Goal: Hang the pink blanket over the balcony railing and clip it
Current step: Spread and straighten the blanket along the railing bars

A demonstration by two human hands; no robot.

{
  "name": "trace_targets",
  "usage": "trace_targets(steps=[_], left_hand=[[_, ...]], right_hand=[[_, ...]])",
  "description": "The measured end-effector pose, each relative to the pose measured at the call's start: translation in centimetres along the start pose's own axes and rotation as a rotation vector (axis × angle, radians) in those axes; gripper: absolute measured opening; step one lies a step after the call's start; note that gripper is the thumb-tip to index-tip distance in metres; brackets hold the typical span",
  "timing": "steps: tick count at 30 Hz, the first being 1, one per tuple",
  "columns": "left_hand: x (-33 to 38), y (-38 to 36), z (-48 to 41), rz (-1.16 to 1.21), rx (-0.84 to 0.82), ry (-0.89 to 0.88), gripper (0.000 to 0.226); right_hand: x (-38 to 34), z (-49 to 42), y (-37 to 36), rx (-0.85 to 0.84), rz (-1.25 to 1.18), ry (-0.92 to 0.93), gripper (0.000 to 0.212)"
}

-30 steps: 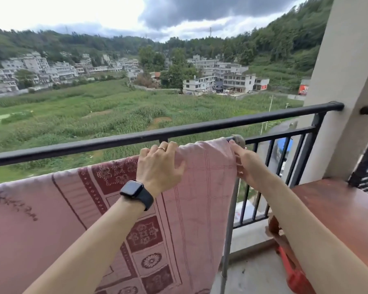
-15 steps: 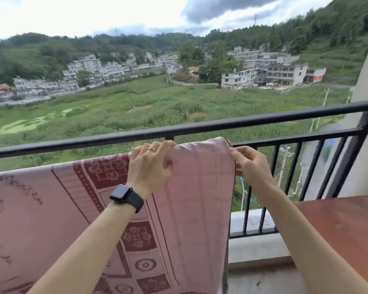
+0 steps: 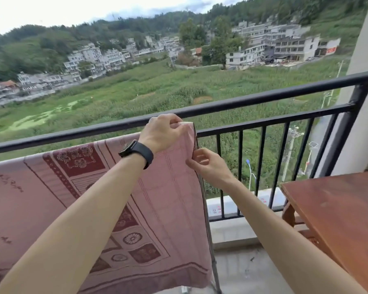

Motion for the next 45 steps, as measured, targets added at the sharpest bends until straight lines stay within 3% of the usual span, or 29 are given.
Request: trace_targets(steps=[4, 10, 13, 15, 18, 20, 24, 28, 34, 40, 45], left_hand=[[1.0, 0.6, 1.8, 0.076, 0.027, -0.011, 0.034], [2.1, 2.1, 5.3, 0.178, 0.217, -0.090, 0.019], [2.6, 1.7, 8.1, 0.119, 0.312, -0.205, 0.018], [2.1, 1.7, 9.6, 0.106, 0.335, -0.268, 0.016], [1.5, 2.8, 10.7, 0.060, 0.329, -0.331, 0.017], [1.6, 3.4, 10.1, 0.004, 0.293, -0.289, 0.024], [1.0, 3.7, 8.0, -0.032, 0.117, -0.085, 0.046], [1.9, 2.9, 8.1, -0.036, 0.020, -0.023, 0.029], [2.3, 3.9, 10.8, 0.147, 0.138, -0.048, 0.018], [4.5, 4.8, 15.4, 0.254, 0.269, -0.216, 0.018], [5.6, 2.9, 15.9, 0.135, 0.156, -0.247, 0.019]], right_hand=[[1.2, 2.4, 0.5, -0.063, 0.058, -0.025, 0.018], [0.1, 6.0, 2.4, 0.132, -0.042, 0.075, 0.014], [1.9, 9.0, 1.4, 0.156, -0.078, 0.034, 0.024], [3.4, 10.4, -0.1, 0.086, -0.025, 0.001, 0.033], [5.5, 12.0, -4.1, -0.157, 0.109, -0.044, 0.034], [7.5, 13.0, -5.4, -0.262, 0.181, -0.091, 0.024], [9.5, 15.0, -4.3, -0.219, 0.137, -0.188, 0.018], [8.9, 16.1, -3.3, -0.217, 0.144, -0.176, 0.018], [8.6, 18.4, -3.6, -0.212, 0.102, -0.191, 0.019], [7.2, 21.6, -0.9, 0.013, 0.050, -0.103, 0.014], [8.4, 24.2, 0.4, 0.192, 0.032, -0.165, 0.015]])
Point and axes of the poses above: each hand's wrist, its own z-axis away from the middle knuckle, its own y-axis out of the back of the hand, x = y × z, the point moved 10 cm from there along -z, towards the middle knuckle, and after that the axes turned 13 degrees about y, right-handed, at the moved point
